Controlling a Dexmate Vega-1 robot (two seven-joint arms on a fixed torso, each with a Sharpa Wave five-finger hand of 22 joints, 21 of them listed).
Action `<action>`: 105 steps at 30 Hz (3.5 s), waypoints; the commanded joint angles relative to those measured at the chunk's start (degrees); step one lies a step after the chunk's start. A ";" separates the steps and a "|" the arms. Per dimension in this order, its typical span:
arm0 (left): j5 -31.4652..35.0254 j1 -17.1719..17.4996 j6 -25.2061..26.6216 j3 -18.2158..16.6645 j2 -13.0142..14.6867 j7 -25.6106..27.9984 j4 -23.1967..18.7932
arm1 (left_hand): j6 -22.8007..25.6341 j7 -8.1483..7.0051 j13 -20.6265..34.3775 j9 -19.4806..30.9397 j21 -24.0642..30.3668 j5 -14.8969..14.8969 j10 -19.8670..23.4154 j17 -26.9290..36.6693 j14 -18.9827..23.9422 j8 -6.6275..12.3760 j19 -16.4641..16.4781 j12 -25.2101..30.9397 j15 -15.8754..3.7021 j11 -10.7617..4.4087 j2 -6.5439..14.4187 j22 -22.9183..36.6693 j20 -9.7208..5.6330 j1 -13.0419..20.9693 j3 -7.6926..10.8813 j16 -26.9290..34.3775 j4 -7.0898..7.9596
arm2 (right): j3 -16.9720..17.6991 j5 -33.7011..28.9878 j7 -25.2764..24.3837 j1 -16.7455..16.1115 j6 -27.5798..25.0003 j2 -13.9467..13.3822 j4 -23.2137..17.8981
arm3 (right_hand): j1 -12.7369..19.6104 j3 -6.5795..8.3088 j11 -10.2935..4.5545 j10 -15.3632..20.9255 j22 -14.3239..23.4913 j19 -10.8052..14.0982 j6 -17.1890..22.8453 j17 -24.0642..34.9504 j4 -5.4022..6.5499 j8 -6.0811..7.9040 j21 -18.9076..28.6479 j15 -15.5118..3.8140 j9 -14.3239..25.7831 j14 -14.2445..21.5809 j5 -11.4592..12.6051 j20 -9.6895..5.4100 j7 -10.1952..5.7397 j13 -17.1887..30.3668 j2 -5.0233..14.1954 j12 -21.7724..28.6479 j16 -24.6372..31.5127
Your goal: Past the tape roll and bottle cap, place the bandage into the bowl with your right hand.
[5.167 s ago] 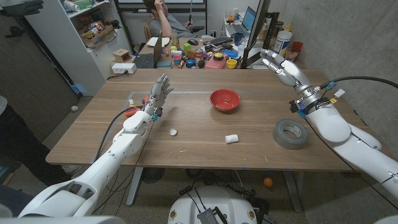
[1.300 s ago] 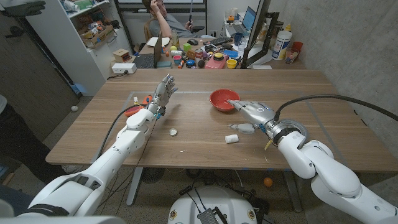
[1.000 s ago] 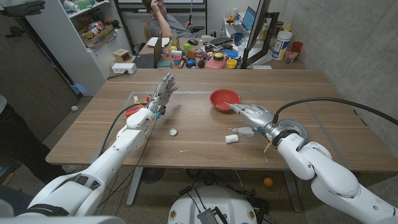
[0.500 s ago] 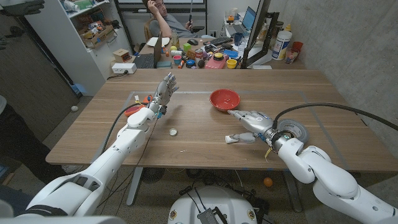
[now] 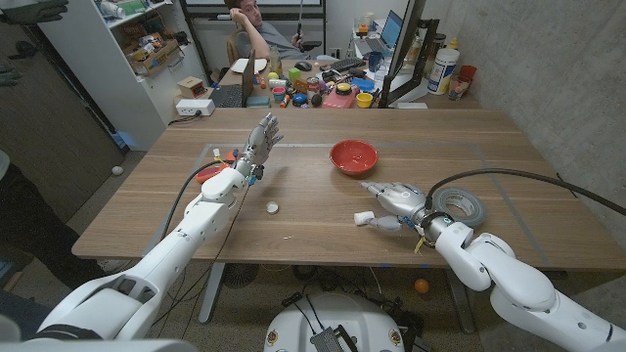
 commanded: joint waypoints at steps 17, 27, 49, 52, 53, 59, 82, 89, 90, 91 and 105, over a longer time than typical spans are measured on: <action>0.52 -0.61 1.02 0.81 0.19 1.02 -0.63 | -1.62 0.22 0.08 0.30 -0.20 0.32 -1.01 0.18 -0.49 0.22 0.28 0.24 -1.87 0.26 6.18 0.28 -2.70 -0.39 -0.31 0.29 0.02 | -3.93 0.39 -0.04 3.75 2.22 -0.19 5.10 | 4.90 0.21 -1.48 0.18 0.17 0.72 -0.51 0.08 0.25 0.46 -1.53 -2.31 0.32 0.39 0.78 -1.21 -1.06 0.30 -0.23 0.42 -0.05; 0.64 -1.38 0.68 0.84 -0.35 0.79 0.91 | -1.58 0.25 0.08 0.30 -0.26 0.35 -1.02 0.19 -0.47 0.23 0.30 0.24 -1.84 0.32 6.21 0.29 -2.67 -0.44 -0.42 0.28 0.05 | -5.09 0.77 0.68 5.33 3.08 0.01 6.44 | 7.72 0.04 -2.55 0.61 0.24 1.05 0.76 0.11 0.34 0.96 -2.21 -3.18 0.33 0.69 1.06 -1.90 -2.66 0.30 -0.12 0.62 0.08; 0.73 -1.17 0.44 0.37 -0.43 1.27 0.58 | -1.52 0.34 0.08 0.30 -0.39 0.44 -0.95 0.19 -0.49 0.24 0.35 0.27 -1.75 0.45 6.21 0.31 -2.52 -0.53 -0.67 0.25 0.08 | -5.28 -0.31 -0.46 5.70 4.18 -1.16 6.66 | 18.52 -3.94 -7.99 17.21 1.49 11.95 29.31 3.95 2.08 7.27 0.09 -10.45 1.22 24.06 1.95 -12.38 -9.80 1.49 4.36 5.97 6.01; 0.74 -1.01 0.51 0.38 -0.39 1.39 0.40 | -1.56 0.38 0.08 0.30 -0.43 0.46 -0.98 0.19 -0.48 0.22 0.33 0.27 -1.75 0.47 6.21 0.31 -2.49 -0.55 -0.74 0.25 0.09 | -4.89 0.13 -2.45 5.27 4.66 -1.16 6.95 | 21.09 -7.18 -6.54 27.07 2.36 15.67 36.24 9.01 2.05 9.51 3.03 -10.95 2.01 33.55 1.50 -15.89 -9.46 3.32 4.46 10.91 12.33; 0.73 -0.98 0.53 0.40 -0.39 1.37 0.40 | -1.53 0.29 0.08 0.30 -0.42 0.47 -0.97 0.19 -0.46 0.23 0.40 0.27 -1.81 0.44 6.21 0.31 -2.57 -0.55 -0.76 0.25 0.09 | -4.75 0.31 -3.24 5.12 4.87 -1.19 7.09 | 22.07 -8.21 -6.36 29.80 2.72 16.71 37.67 10.88 1.99 10.15 4.10 -11.00 2.42 35.42 1.44 -16.63 -8.95 4.01 4.51 12.54 14.33; 0.80 -0.86 0.63 0.52 -0.34 1.40 0.39 | -1.57 0.23 0.08 0.30 -0.47 0.50 -1.00 0.19 -0.48 0.22 0.40 0.26 -1.88 0.36 6.21 0.31 -2.63 -0.56 -0.84 0.23 0.09 | -3.72 2.92 -7.82 4.55 6.78 -1.20 8.14 | 26.59 -14.42 -4.89 37.80 6.44 21.56 42.17 23.05 2.45 12.65 12.33 -11.10 5.40 42.42 2.27 -20.06 -5.92 9.65 4.12 20.54 26.18; 0.95 -1.10 -0.43 0.59 -0.61 0.96 1.26 | -1.58 0.29 0.08 0.30 -0.64 0.62 -1.07 0.18 -0.50 0.21 0.46 0.25 -1.83 0.35 6.25 0.32 -2.70 -0.54 -1.10 0.22 0.06 | 0.83 2.70 -16.66 3.38 5.99 -2.36 5.87 | 28.23 -17.35 -3.25 41.53 9.05 23.66 47.26 26.29 4.22 15.28 19.21 -11.01 7.59 45.47 4.17 -20.08 -4.38 13.65 6.93 24.41 28.87; 0.71 -0.86 -0.86 0.34 -0.51 0.73 1.30 | -1.59 0.25 0.08 0.30 -0.69 0.66 -1.06 0.18 -0.50 0.21 0.47 0.26 -1.85 0.29 6.29 0.32 -2.68 -0.52 -1.15 0.21 0.06 | 2.56 2.96 -17.05 2.92 5.25 -2.69 4.58 | 28.31 -17.65 -3.20 41.67 9.13 23.43 47.54 26.44 4.31 15.28 19.73 -11.03 7.52 45.69 4.22 -20.10 -4.26 13.97 7.07 24.60 28.77; 0.63 -0.80 -0.90 0.28 -0.47 0.69 1.23 | -1.60 0.31 0.08 0.30 -0.70 0.66 -1.07 0.18 -0.49 0.21 0.47 0.25 -1.82 0.36 6.29 0.32 -2.64 -0.52 -1.15 0.22 0.06 | 2.80 2.99 -17.16 2.86 5.16 -2.72 4.41 | 28.32 -17.70 -3.27 41.72 9.14 23.40 47.60 26.45 4.32 15.29 19.80 -11.02 7.51 45.70 4.23 -20.10 -4.26 14.01 7.07 24.63 28.75; 0.63 -0.75 -0.94 0.25 -0.41 0.67 1.16 | -1.57 0.34 0.08 0.30 -0.71 0.67 -1.06 0.18 -0.49 0.22 0.47 0.26 -1.80 0.35 6.30 0.32 -2.59 -0.52 -1.16 0.22 0.06 | 3.05 3.07 -17.26 2.81 5.17 -2.81 4.26 | 28.33 -17.73 -3.26 41.71 9.15 23.38 47.58 26.48 4.33 15.27 19.85 -11.02 7.51 45.73 4.24 -20.10 -4.27 14.04 7.08 24.64 28.75; 0.02 0.05 -1.58 -0.16 -0.01 0.33 0.45 | -1.60 0.27 0.08 0.30 -0.82 0.75 -1.07 0.18 -0.49 0.21 0.50 0.26 -1.81 0.33 6.34 0.31 -2.63 -0.49 -1.25 0.21 0.06 | 5.25 2.33 -16.86 4.10 5.35 -3.28 1.89 | 28.45 -18.30 -3.18 41.85 9.25 22.99 48.05 26.58 4.57 15.28 20.95 -11.02 7.50 45.99 4.33 -20.10 -4.14 14.62 7.51 24.88 28.33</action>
